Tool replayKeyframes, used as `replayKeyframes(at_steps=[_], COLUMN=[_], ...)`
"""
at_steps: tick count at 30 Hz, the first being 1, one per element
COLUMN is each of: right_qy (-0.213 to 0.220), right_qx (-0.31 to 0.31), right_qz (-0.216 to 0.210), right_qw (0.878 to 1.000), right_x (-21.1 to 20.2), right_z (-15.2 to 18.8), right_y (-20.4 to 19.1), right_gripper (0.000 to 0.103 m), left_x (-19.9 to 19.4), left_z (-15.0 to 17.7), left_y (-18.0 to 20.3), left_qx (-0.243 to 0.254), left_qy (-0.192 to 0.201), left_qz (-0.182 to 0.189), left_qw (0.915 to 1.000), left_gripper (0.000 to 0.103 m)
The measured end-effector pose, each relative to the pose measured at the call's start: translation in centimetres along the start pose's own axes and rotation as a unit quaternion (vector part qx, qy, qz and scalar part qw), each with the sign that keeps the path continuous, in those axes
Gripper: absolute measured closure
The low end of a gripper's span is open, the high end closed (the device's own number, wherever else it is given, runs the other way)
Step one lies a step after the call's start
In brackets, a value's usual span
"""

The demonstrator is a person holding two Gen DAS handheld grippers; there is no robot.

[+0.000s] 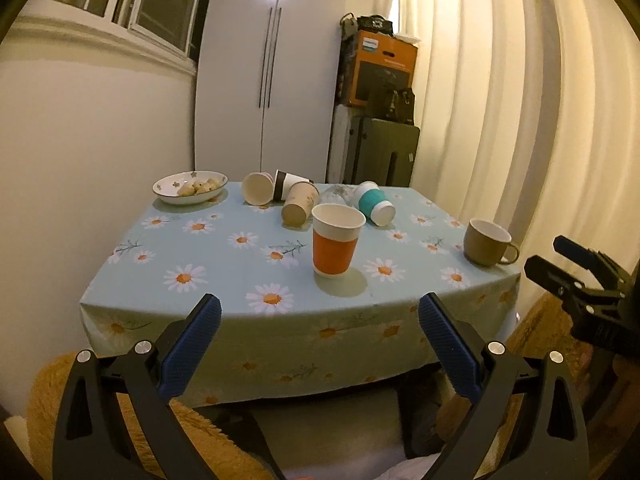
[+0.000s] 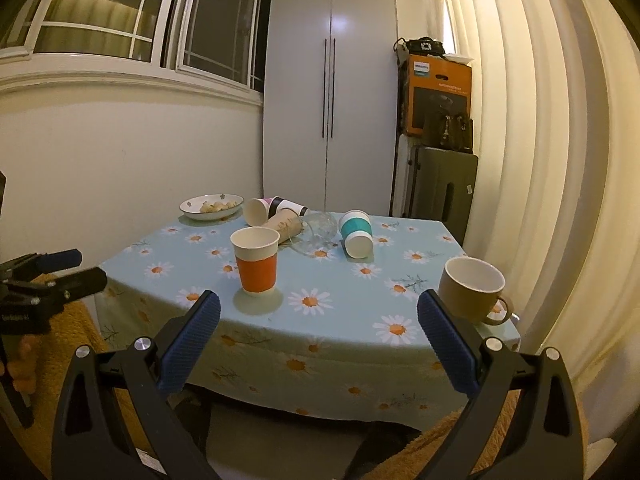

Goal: Flip cup upright

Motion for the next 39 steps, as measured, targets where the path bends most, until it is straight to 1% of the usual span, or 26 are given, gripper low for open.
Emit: replayKeyframes(at_steps=[2, 8, 16, 34, 39], right_qy=[-0.002, -0.006, -0.014, -0.022, -0.025], right_qx=[-0.001, -0.007, -0.016, -0.017, -0.017], right_qz=[0.002, 0.002, 0.007, 0.014, 0.016], right_qw=[1.0, 1.0, 1.0, 1.0, 0.999], right_x=[0.0, 0.3, 0.6, 1.1, 1.2], right_z=[0.1, 0.3, 0.7, 1.0, 1.2], right_y=[-0.1, -0.4, -0.6, -0.5, -0.4], right_gripper=[0.005, 0.005, 0.005, 0.005, 0.005], left_x=[0.1, 0.4, 0.5, 0.8, 0.8], left_z=[0.2, 0.3, 0.4, 1.0, 1.1], left_y=[0.0, -0.3, 0.1, 0.2, 0.1], left_qx=[0.003, -0.01, -0.002, -0.006, -0.009], left_qy=[-0.004, -0.007, -0.006, -0.016, -0.016], left_qz=[-0.003, -0.002, 0.002, 0.007, 0.003], left_qw=[1.0, 0.9999, 1.0, 0.9998, 0.9998], left_gripper=[0.007, 0.007, 0.007, 0.007, 0.007])
Point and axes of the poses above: each gripper's, at about its wrist camera, not at the fingertips, and x roughly the way its jaws point, y to its right, z to its underside, the point moved 10 cm from there along x, roughly the way its jaws point, and after that the axes turned 9 degrees about y, right-handed, at the moved point
